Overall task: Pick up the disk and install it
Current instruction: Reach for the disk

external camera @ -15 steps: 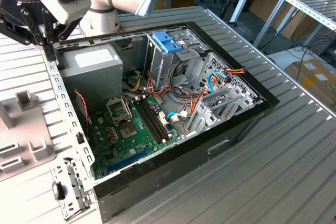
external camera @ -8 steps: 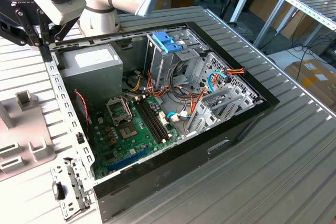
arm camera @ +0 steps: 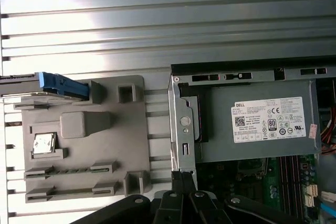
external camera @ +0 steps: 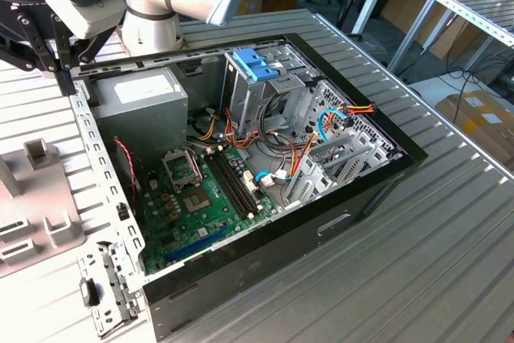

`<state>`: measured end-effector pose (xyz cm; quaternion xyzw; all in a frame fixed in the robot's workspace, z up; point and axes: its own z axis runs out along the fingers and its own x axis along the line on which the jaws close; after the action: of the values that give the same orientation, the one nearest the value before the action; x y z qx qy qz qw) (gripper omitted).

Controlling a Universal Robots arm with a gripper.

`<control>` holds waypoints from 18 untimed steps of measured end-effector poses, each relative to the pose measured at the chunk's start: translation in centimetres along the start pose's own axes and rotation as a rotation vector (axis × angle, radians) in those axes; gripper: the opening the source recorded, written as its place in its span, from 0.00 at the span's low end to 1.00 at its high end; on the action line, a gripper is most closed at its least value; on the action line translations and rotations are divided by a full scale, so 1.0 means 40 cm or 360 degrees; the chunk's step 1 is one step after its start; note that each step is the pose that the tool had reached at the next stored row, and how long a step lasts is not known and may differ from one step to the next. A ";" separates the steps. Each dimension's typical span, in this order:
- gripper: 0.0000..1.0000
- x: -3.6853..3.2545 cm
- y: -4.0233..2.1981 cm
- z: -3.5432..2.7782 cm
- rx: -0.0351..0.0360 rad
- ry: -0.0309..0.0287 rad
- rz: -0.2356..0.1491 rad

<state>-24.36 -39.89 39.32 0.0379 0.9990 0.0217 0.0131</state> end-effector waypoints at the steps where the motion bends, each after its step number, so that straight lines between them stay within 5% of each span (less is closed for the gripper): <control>1: 0.11 0.001 0.000 0.000 0.0000 0.00001 0.0000; 18: 0.11 0.018 -0.001 -0.001 0.0000 0.00000 0.0000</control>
<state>-25.10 -39.89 39.32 0.0379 0.9990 0.0217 0.0131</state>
